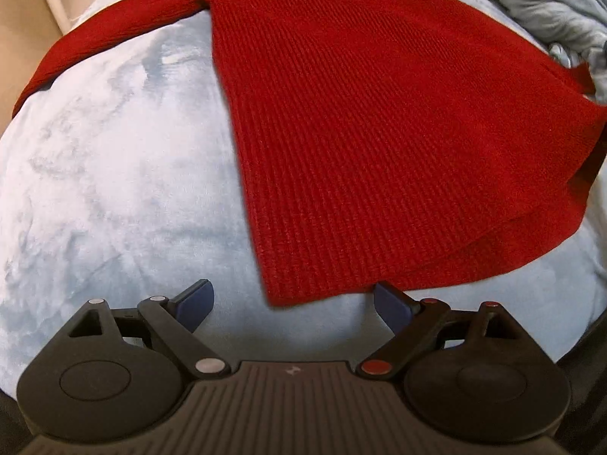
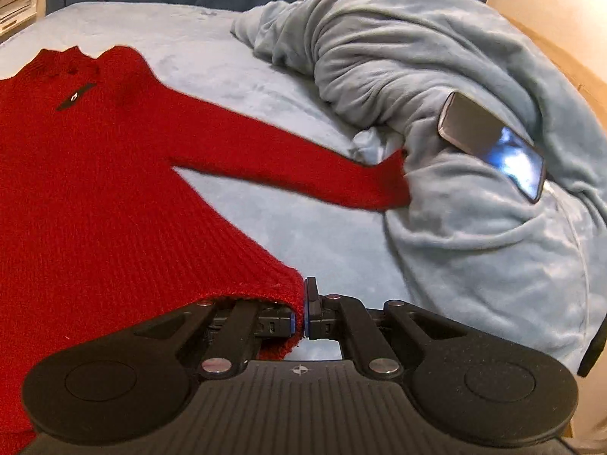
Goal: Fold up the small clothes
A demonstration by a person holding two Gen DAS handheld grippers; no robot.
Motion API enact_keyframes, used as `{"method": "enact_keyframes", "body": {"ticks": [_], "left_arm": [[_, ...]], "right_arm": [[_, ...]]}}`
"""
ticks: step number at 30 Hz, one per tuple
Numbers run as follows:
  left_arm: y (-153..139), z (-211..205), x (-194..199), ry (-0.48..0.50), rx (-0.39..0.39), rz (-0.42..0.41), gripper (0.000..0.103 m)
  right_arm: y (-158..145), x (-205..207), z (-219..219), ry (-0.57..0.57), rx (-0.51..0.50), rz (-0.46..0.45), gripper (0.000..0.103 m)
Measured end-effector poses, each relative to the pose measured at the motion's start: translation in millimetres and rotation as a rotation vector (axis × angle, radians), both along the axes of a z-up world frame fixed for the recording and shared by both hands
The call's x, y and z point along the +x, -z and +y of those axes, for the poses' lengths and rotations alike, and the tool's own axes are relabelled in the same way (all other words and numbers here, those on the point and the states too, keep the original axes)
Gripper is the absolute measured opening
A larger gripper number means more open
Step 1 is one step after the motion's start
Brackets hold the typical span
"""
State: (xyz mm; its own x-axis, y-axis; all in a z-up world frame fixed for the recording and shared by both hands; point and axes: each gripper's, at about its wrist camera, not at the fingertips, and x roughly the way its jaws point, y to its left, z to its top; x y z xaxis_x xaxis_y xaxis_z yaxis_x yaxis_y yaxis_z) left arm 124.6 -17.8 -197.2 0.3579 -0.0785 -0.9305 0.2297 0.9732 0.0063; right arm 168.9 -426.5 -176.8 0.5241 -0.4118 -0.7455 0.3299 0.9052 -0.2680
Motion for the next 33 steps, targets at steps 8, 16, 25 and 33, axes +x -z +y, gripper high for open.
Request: {"method": "enact_keyframes", "body": {"ticks": [8,16,25,33], "left_arm": [[3,2,11,0.000,-0.001,-0.057,0.095],[1,33,46,-0.205,-0.073,-0.034,0.095],[8,-23,20,0.008,0.033,-0.096,0.039],[-69,28,23,-0.053,0.032,-0.215,0.008]], "right_arm": [[4,-6,-11,0.009,0.032,0.001,0.003],[7,-7,-10,0.016,0.048,0.000,0.003],[40,-24,-16,0.073,0.296,0.011,0.018],[-28,-56,2,0.025,0.228,-0.094,0.003]]}}
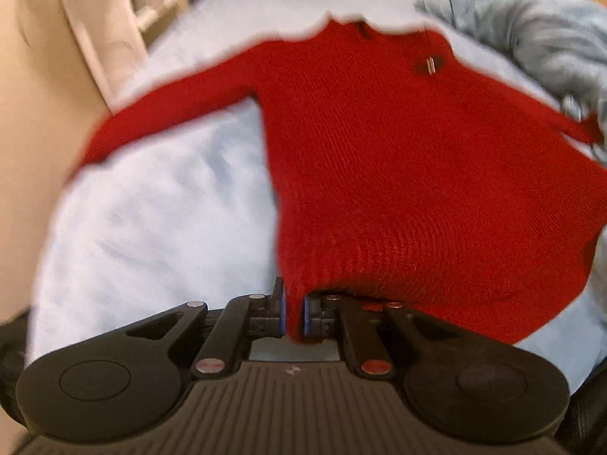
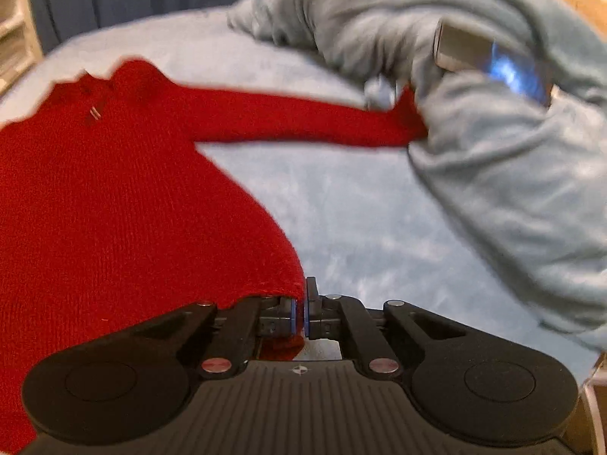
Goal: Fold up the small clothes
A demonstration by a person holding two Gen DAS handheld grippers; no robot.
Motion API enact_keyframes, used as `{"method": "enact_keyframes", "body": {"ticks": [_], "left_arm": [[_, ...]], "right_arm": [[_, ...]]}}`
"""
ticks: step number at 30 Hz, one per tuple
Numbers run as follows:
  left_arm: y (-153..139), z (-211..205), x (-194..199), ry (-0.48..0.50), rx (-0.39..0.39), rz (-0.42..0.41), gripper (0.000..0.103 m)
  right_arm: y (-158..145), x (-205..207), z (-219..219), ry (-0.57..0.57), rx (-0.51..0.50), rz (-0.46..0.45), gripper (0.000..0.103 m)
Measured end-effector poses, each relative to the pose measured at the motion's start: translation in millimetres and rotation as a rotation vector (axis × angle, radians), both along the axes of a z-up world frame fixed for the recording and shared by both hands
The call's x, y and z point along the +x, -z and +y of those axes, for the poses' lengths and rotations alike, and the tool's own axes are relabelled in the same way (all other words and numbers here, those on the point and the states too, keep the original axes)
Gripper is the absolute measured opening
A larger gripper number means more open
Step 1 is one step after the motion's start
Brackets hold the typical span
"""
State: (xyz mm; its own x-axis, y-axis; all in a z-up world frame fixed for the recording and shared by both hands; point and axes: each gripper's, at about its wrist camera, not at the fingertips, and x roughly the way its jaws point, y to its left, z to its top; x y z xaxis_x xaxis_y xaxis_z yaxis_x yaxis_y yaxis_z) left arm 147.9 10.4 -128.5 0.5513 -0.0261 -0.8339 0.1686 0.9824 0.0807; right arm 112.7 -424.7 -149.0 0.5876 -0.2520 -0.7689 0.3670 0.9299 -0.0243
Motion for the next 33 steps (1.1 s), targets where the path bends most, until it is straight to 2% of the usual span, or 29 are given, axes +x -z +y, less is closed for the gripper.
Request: {"method": "enact_keyframes", "body": {"ticks": [4,7,9,11,13,15,18,21,23,26,28,30,33], "left_arm": [[-61,46,-25,-0.047,0.033,-0.104,0.005],[-77,78,-45,-0.089,0.054,-0.135,0.004],[-62,89,-53,-0.112,0.069,-0.091,0.004],[-26,92,-54,-0.119,0.100,-0.019,0.004],[9,91,-49,-0.120,0.133,0.050,0.003],[26,91,-46,-0.130,0.143,0.096,0.003],[25,97,-50,-0.150,0.133,0.083,0.000],[23,116,-53,-0.189,0.165,0.069,0.000],[24,134,-50,-0.233,0.129,0.090,0.000],[22,148,-56,-0.230,0.040,0.119,0.002],[19,143,-63,-0.192,0.036,0.095,0.014],[20,132,-68,-0.158,0.025,0.090,0.050],[25,110,-69,-0.102,0.024,0.088,0.068]], "right_arm": [[-55,-49,23,-0.083,0.024,-0.071,0.002],[-75,-87,47,-0.134,0.012,-0.096,0.002],[-59,-99,60,-0.147,-0.002,-0.041,0.002],[-26,-100,65,-0.139,0.015,0.060,0.002],[6,-97,59,-0.107,0.103,0.149,0.002],[18,-96,50,-0.056,0.200,0.174,0.002],[9,-97,48,-0.055,0.197,0.151,0.002],[2,-99,50,-0.068,0.190,0.141,0.002],[5,-100,51,-0.074,0.198,0.148,0.002],[12,-102,54,-0.099,0.224,0.178,0.003],[19,-103,52,-0.100,0.252,0.190,0.005],[25,-107,45,-0.083,0.321,0.187,0.013],[36,-113,36,-0.020,0.381,0.185,0.023]]}}
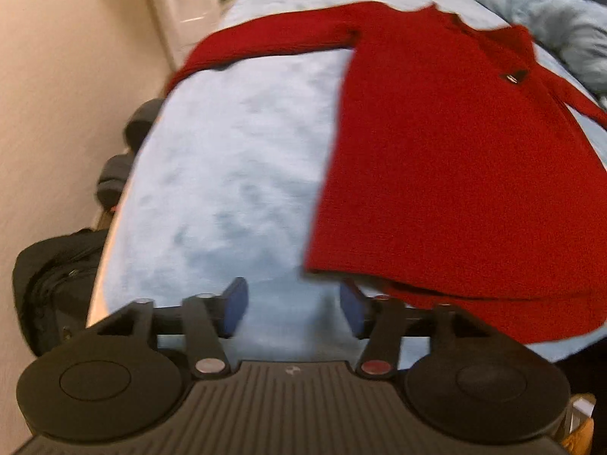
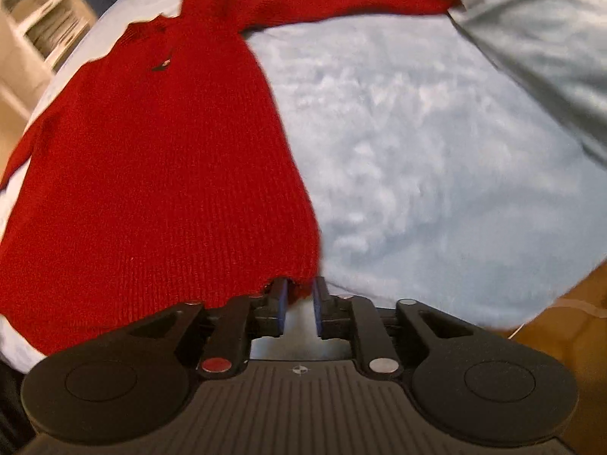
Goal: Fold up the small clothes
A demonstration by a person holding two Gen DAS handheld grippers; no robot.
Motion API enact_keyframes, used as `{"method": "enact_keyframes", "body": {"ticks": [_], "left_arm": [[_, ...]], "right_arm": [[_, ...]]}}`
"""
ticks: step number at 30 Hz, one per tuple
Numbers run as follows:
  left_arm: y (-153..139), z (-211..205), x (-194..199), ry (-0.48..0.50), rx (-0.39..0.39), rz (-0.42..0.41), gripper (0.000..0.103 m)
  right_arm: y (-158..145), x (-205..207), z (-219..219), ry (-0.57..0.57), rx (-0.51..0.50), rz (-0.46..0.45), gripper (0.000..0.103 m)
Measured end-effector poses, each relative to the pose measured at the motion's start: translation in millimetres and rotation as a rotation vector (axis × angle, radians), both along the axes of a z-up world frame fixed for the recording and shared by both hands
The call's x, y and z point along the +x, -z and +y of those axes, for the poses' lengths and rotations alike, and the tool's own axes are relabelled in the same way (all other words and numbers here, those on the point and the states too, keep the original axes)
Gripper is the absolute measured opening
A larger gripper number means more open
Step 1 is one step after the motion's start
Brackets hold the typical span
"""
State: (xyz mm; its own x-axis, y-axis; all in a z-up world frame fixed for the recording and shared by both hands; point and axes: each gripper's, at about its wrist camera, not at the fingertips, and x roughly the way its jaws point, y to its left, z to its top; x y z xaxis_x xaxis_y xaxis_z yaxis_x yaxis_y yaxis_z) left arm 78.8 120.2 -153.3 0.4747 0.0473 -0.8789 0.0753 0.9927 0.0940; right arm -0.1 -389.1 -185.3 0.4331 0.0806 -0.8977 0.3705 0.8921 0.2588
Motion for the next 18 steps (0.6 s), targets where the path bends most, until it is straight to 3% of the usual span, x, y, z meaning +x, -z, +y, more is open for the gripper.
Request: {"method": "enact_keyframes", "body": {"ticks": [6,16,18], "left_arm": [[16,-27,7,0.041,-0.022,0.034,0.081],[14,-16,42,-0.042,-0.176,0.031,0.087],[23,-15,55,-0.059,-0.204,0.087,0.087]], "right_arm": [[14,2,-8,0.064,0.053,0.041,0.029],[24,38,18,-0.050,-0.018,0.061,0.030],[23,40,26,-0.084,-0.062,0.066,0.009]]}}
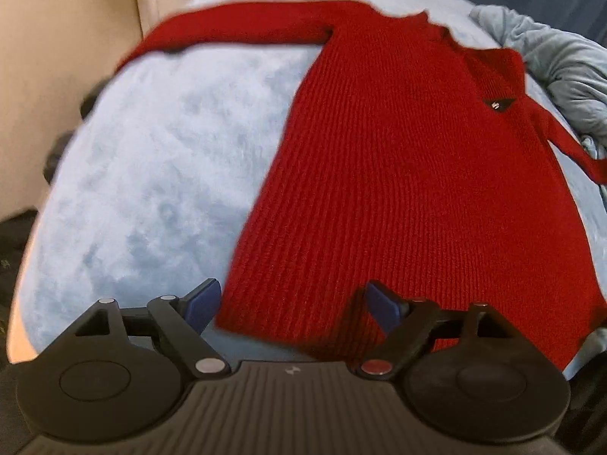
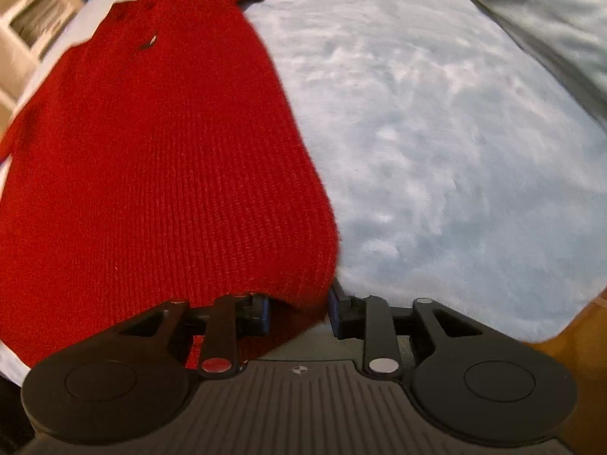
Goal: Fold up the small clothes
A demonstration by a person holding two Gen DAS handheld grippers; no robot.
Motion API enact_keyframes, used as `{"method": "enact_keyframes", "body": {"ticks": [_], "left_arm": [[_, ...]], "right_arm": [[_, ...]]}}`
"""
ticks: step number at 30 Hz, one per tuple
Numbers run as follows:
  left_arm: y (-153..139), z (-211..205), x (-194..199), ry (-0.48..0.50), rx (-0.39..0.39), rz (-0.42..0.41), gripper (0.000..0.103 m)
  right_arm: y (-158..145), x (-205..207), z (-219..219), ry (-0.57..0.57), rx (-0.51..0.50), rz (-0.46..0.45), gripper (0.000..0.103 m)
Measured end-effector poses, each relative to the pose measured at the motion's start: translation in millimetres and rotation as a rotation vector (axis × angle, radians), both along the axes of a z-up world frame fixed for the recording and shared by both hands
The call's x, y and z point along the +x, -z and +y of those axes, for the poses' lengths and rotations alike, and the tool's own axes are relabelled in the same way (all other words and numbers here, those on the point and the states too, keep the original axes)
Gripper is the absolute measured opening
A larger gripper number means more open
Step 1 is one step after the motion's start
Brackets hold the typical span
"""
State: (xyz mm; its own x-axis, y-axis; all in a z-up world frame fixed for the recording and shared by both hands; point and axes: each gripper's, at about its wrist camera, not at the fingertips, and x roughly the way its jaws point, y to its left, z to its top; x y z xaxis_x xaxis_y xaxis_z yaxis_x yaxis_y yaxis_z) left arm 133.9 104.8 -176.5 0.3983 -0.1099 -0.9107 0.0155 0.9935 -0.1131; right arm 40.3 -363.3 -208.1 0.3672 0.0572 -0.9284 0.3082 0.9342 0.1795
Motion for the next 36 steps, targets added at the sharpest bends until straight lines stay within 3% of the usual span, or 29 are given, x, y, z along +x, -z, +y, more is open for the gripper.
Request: {"method": "enact_keyframes", "body": {"ticks": [1,2,3,4,5,9,16,20,22,24,25,26,27,28,29,30,33,36], "left_arm": [[5,0,5,-0.005,-0.007,0.026,0.086],[9,-3,8,-0.009,0.009,0.041,0.074],[11,-8,10,0.003,0.046,0.037,0.054],[8,-13,9,0.023,0.063,0.021,0.041],[3,-17,6,0.039,0.053,0.009,0.022],[-24,-30,-10,0.061,0.093,-0.073,0.021],[-62,-19,-34,0.072,0.023,-0.112,0.019],[-57,-19,-40,0.084,0.050,-0.102,0.019],[-39,-15,-37,0.071,0.077,-0.064,0.020],[-21,-9,-33,0.048,0.105,-0.008,0.022],[-17,-4,-33,0.033,0.107,0.013,0.026],[-19,3,-36,0.023,0.088,0.005,0.038],[-22,8,-39,0.014,0.080,-0.007,0.056],[-26,14,-43,0.002,0.089,-0.022,0.066],[-31,19,-46,-0.013,0.104,-0.050,0.082],[-37,22,-48,-0.024,0.120,-0.082,0.091],[-51,27,-42,-0.054,0.159,-0.139,0.100],[-63,33,-22,-0.126,0.155,-0.197,0.101]], "right_arm": [[-2,-1,2,-0.011,-0.021,-0.003,0.009],[-4,-2,5,-0.022,-0.043,-0.008,0.009],[-7,-3,7,-0.027,-0.065,-0.014,0.009],[-9,-4,8,-0.027,-0.083,-0.017,0.008],[-11,-6,8,-0.025,-0.096,-0.019,0.008],[-27,-14,8,-0.016,-0.124,-0.046,0.008],[-74,-42,0,-0.026,-0.072,-0.114,0.007],[-71,-54,0,-0.024,-0.070,-0.094,0.007],[-52,-54,2,-0.016,-0.057,-0.042,0.008],[-34,-52,6,-0.023,-0.100,0.077,0.006],[-38,-55,7,-0.025,-0.113,0.051,0.006],[-46,-58,10,-0.037,-0.123,0.040,0.013],[-55,-60,12,-0.047,-0.131,0.032,0.022],[-64,-62,15,-0.050,-0.146,0.018,0.030],[-76,-63,20,-0.061,-0.175,-0.012,0.046],[-86,-63,26,-0.086,-0.197,-0.048,0.054],[-106,-49,45,-0.142,-0.237,-0.135,0.054],[-115,-22,58,-0.122,-0.215,-0.209,0.055]]}}
